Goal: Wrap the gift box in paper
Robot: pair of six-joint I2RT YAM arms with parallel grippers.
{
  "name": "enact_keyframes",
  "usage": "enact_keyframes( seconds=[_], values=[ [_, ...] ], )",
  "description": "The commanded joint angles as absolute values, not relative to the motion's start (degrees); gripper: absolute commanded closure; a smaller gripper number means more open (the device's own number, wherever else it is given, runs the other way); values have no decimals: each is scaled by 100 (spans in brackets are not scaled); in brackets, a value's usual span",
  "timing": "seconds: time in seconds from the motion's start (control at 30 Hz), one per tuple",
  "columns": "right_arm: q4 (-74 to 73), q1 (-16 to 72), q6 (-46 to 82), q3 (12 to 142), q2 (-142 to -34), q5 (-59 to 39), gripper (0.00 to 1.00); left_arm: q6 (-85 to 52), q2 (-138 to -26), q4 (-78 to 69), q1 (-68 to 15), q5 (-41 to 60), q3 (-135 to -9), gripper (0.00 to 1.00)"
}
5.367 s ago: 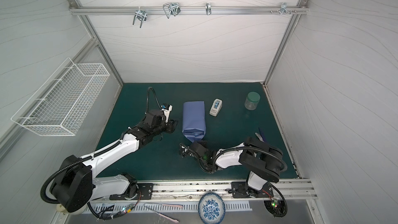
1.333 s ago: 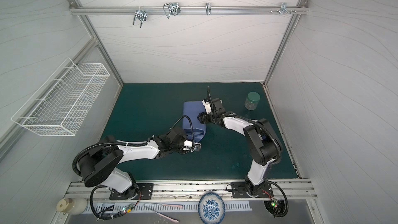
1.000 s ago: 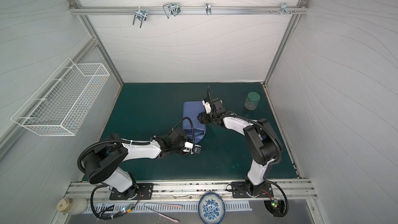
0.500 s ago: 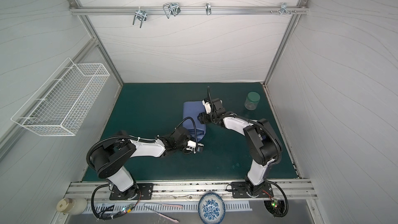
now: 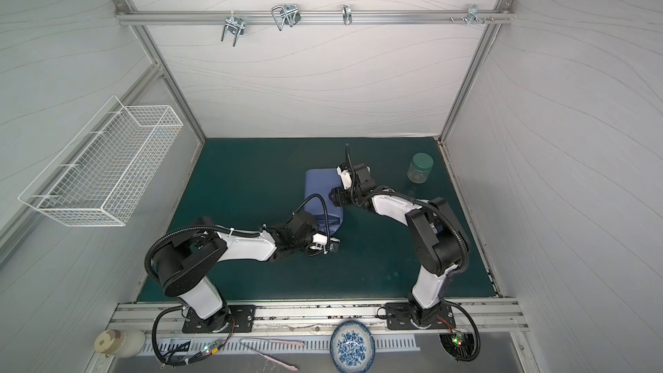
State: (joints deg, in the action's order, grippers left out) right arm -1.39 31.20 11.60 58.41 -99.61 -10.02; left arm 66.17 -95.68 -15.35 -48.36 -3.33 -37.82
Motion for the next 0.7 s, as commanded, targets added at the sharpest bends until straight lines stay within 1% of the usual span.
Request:
enact_keyframes(
  seconds=[0.0,0.27,0.5,0.67],
  values=[
    [96,3111,1055,5723,-9961,-993,32,6333,-9304,-1181,-4767,-39,-3984,100],
    [46,3145,1103,5514,-9803,-1029,33,6053,-8861,-1014,-4668,316,-3859,100],
    [53,3232,1072,5370,-9595,-981,32,6014,-8836,-1048,-4524,456,-3834,100],
    [123,3230,979,5504,-9439,-917,30,5744,-8890,-1118,-4424,541,-3816,100]
  ],
)
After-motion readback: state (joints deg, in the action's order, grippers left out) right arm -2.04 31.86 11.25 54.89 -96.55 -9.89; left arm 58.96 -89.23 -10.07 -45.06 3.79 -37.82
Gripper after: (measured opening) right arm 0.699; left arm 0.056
